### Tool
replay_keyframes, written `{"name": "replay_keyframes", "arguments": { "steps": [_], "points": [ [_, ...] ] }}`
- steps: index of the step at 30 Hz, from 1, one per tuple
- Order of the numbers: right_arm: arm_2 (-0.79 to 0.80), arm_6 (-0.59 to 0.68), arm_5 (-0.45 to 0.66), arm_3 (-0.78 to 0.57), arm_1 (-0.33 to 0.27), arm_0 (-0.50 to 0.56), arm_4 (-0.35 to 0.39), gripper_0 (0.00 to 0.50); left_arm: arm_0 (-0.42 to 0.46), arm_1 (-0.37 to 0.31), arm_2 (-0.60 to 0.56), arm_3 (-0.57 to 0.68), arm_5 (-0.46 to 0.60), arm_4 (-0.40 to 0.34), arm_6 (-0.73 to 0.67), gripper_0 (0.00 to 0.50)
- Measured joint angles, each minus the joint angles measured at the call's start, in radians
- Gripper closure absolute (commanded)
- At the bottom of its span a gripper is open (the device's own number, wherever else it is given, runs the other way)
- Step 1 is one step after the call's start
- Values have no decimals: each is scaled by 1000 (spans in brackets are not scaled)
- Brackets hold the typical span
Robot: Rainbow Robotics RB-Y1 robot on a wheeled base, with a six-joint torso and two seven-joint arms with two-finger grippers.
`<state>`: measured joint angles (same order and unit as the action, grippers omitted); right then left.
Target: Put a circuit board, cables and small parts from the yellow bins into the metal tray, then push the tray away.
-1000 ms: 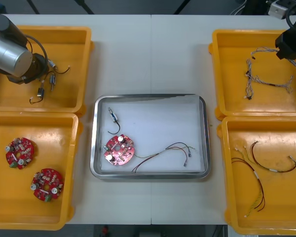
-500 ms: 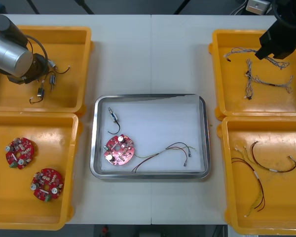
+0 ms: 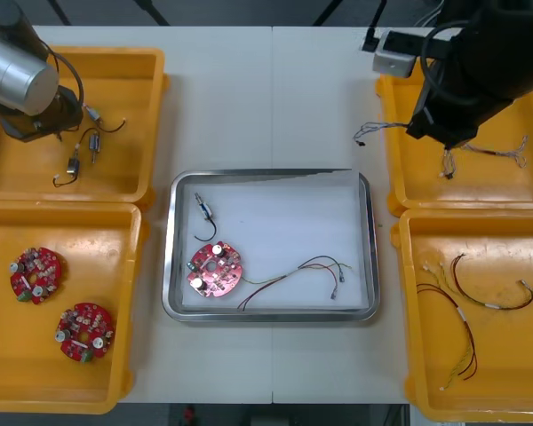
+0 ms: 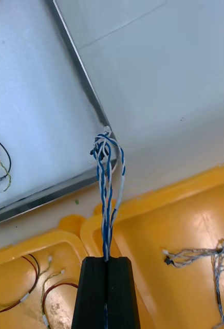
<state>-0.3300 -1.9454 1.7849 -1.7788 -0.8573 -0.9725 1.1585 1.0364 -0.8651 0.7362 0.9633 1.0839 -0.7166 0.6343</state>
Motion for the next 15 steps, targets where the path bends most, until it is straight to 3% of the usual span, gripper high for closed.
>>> {"name": "replay_keyframes", "arguments": {
  "steps": [15],
  "points": [
    [-294, -51, -208, -31, 71, 3, -42, 500, 2, -7, -121, 126, 191, -4, 9, 500]
  ]
}}
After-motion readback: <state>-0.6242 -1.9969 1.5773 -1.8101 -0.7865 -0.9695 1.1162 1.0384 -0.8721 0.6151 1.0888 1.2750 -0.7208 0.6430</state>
